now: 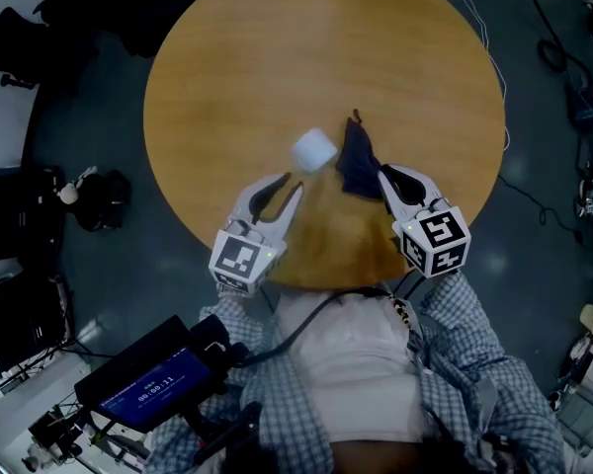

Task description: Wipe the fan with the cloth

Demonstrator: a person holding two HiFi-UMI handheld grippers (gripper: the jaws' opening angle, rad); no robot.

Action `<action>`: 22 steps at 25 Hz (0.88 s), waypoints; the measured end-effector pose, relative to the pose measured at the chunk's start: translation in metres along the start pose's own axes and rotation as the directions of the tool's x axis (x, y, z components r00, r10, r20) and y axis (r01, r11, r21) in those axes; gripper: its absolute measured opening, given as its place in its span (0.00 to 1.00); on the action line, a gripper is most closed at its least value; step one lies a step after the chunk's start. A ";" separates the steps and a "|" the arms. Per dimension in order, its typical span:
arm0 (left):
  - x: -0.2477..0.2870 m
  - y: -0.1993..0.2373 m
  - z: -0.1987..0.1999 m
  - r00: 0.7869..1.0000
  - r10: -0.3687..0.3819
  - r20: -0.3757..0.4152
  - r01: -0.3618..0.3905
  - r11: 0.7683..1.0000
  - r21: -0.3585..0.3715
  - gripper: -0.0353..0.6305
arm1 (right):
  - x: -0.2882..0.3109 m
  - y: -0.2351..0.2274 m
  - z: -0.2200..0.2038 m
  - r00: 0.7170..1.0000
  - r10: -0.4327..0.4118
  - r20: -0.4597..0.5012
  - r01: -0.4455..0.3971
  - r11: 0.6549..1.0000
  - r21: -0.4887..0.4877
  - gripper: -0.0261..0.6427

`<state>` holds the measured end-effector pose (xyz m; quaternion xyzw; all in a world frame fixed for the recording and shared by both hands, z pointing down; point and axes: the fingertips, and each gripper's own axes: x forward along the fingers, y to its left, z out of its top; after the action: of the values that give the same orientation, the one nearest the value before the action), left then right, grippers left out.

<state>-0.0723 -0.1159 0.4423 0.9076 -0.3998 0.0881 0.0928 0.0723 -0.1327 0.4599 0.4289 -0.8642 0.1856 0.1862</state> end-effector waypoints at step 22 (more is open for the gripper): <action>0.009 -0.005 0.024 0.999 0.009 0.042 -0.006 0.997 -0.073 0.05 | 0.000 0.004 0.021 0.990 0.044 0.134 -0.041 0.999 -0.029 0.04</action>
<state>-0.0605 -0.1251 0.4203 0.9037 -0.4082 0.0548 0.1170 0.0656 -0.1410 0.4412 0.4196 -0.8861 0.1487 0.1290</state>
